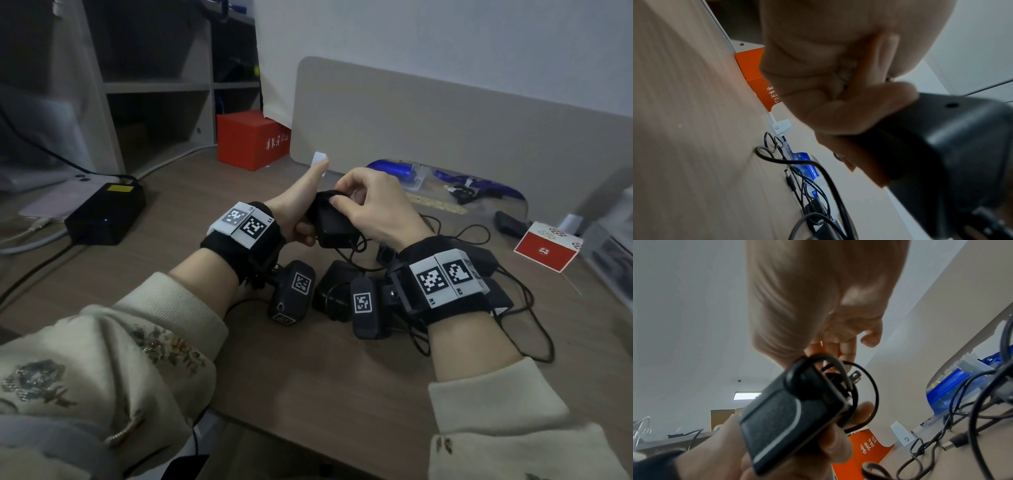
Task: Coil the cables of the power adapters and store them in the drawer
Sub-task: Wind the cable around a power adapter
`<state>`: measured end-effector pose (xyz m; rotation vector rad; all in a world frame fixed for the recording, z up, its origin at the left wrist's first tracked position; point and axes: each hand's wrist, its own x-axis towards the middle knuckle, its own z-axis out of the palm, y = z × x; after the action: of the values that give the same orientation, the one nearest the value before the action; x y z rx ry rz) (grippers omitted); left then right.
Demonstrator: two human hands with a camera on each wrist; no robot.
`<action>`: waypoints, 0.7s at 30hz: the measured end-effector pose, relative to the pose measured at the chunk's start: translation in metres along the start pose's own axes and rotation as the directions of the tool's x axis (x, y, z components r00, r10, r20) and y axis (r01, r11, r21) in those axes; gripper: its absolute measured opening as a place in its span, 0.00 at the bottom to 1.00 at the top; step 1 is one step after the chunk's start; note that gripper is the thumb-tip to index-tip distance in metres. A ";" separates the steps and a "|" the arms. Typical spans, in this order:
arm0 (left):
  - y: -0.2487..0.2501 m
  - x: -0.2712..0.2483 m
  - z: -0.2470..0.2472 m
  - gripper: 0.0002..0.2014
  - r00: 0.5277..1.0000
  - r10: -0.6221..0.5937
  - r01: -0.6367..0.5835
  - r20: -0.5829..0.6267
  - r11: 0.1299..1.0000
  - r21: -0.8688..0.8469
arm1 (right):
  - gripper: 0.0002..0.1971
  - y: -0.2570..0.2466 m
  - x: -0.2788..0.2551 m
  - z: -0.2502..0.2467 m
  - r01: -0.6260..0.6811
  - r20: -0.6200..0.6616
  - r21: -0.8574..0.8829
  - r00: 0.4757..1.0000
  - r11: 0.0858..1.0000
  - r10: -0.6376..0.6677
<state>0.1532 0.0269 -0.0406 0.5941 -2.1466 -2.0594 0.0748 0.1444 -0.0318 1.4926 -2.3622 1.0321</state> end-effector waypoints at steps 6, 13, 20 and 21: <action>-0.002 0.003 0.002 0.19 0.999 0.042 -0.042 0.000 0.999 0.032 | 0.03 -0.006 -0.002 0.001 0.041 -0.039 -0.105 0.998 0.994 -0.045; -0.004 0.004 -0.001 0.11 0.996 0.086 -0.086 -0.029 0.996 0.000 | 0.04 0.000 -0.002 -0.004 0.023 0.003 0.166 1.000 0.986 -0.024; -0.003 0.003 -0.002 0.21 0.998 0.061 -0.061 -0.027 0.998 0.030 | 0.10 0.001 -0.002 -0.004 0.031 -0.005 0.242 1.000 0.970 -0.031; -0.003 0.003 -0.002 0.21 0.998 0.059 -0.059 -0.026 0.998 0.024 | 0.10 0.001 -0.002 -0.004 0.032 -0.009 0.226 0.999 0.974 -0.031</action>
<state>0.1517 0.0242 -0.0437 0.5502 -2.1500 -1.9877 0.0741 0.1481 -0.0301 1.5923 -2.2718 1.3343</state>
